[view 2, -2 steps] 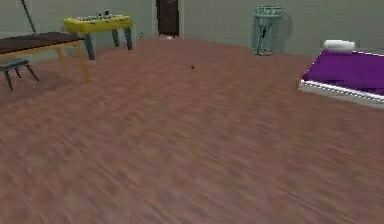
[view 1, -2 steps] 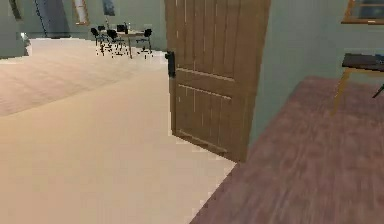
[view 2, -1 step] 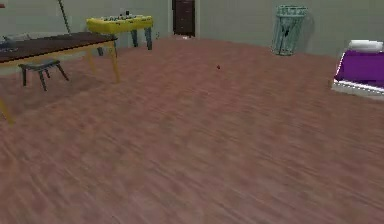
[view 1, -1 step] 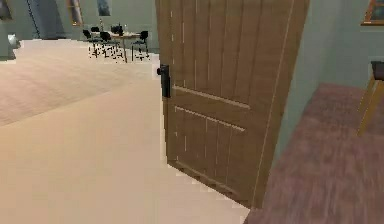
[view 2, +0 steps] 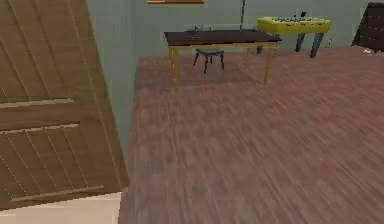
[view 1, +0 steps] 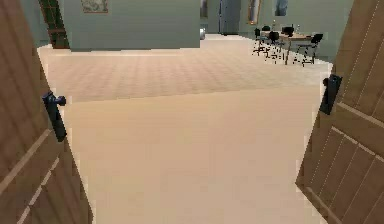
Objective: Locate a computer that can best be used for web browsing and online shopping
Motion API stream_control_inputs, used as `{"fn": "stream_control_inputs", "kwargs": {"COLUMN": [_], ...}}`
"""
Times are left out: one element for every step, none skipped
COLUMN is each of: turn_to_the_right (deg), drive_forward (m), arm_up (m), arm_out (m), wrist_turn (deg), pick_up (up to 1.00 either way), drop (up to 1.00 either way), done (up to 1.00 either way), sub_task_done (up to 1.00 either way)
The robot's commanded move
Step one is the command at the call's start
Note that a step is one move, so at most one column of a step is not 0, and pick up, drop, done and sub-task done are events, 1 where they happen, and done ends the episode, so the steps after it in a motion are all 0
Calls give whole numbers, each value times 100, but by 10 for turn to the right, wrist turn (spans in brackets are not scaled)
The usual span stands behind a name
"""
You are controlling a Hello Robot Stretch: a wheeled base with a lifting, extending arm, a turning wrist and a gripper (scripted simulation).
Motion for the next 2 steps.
{"fn": "stream_control_inputs", "kwargs": {"turn_to_the_right": [0, -270], "drive_forward": [85, 0], "arm_up": [0, 0], "arm_out": [0, 0], "wrist_turn": [0, 0], "pick_up": [0, 0], "drop": [0, 0], "done": [0, 0], "sub_task_done": [0, 0]}}
